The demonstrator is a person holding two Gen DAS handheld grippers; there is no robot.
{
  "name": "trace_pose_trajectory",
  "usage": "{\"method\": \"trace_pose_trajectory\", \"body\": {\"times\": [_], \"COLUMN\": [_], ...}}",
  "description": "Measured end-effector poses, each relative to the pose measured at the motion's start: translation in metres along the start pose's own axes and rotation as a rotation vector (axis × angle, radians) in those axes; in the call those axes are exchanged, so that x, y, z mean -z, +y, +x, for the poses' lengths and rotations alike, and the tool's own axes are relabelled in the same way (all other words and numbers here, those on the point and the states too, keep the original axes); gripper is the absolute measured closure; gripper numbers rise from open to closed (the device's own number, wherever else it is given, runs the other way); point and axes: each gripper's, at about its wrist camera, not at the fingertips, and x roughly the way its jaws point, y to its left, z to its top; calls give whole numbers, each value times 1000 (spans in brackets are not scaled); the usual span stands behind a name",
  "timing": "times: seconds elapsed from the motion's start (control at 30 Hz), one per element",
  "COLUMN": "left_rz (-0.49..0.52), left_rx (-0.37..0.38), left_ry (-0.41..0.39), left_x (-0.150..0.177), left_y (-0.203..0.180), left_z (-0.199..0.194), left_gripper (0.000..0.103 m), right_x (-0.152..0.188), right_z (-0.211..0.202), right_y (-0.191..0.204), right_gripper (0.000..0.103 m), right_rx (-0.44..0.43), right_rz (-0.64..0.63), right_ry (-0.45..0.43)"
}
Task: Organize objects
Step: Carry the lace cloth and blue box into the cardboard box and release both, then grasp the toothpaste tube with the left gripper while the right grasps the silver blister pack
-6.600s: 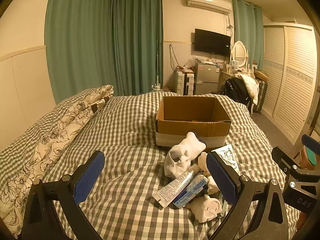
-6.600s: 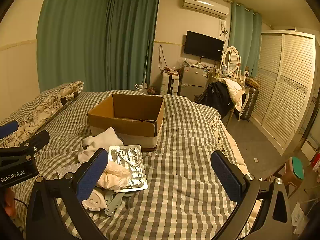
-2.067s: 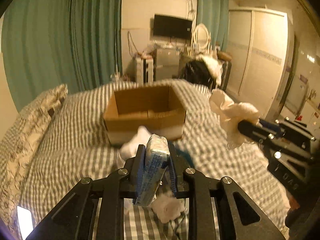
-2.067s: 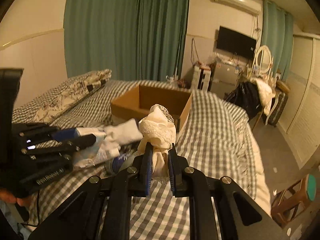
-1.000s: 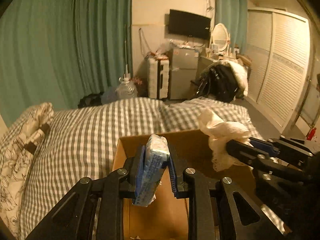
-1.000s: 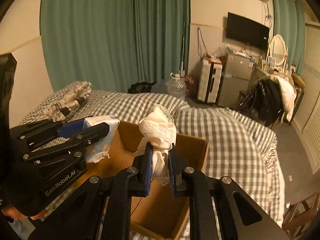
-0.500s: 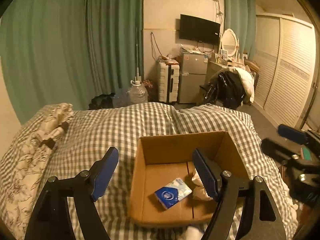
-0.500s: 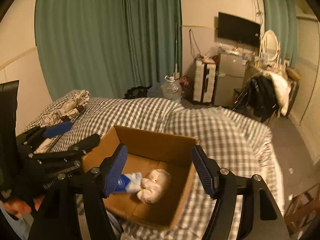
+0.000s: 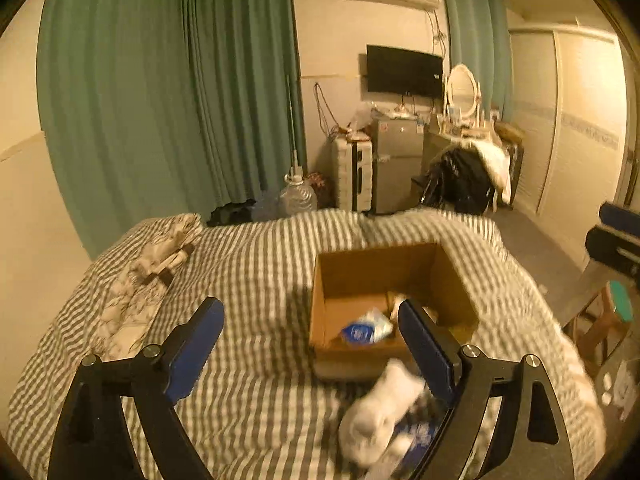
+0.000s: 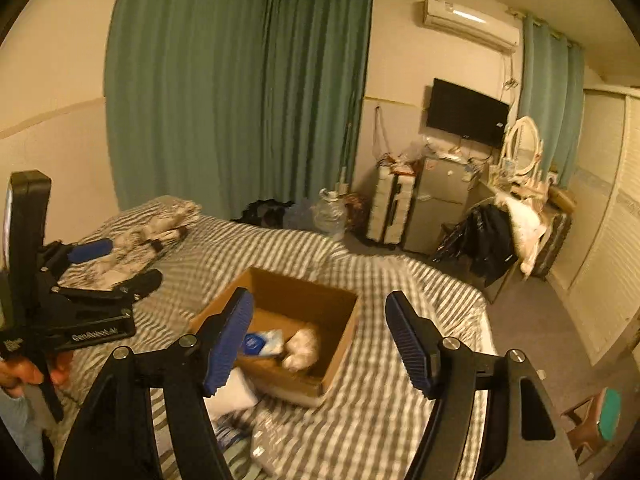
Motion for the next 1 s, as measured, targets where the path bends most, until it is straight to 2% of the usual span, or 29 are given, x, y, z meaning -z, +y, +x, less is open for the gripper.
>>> {"method": "trace_pose_trajectory", "body": {"times": [0.17, 0.4, 0.47, 0.57, 0.8, 1.0], "left_rz": [7, -80, -59, -32, -29, -17], "left_rx": [-8, -16, -12, -22, 8, 51], "left_ry": [56, 149, 188, 228, 274, 300], "left_x": [57, 123, 134, 147, 163, 168], "left_y": [-8, -16, -23, -28, -30, -33], "left_z": [-3, 13, 23, 35, 53, 60], "left_gripper": [11, 11, 11, 11, 12, 15], "right_x": [53, 137, 157, 171, 178, 176], "right_z": [-11, 25, 41, 59, 80, 101], "right_y": [26, 42, 40, 36, 35, 42], "right_gripper": [34, 34, 35, 35, 36, 52], "right_rx": [-6, -23, -16, -37, -44, -51], "right_rz": [-50, -56, -45, -22, -18, -36], "right_ry": [36, 176, 233, 283, 308, 328]}}
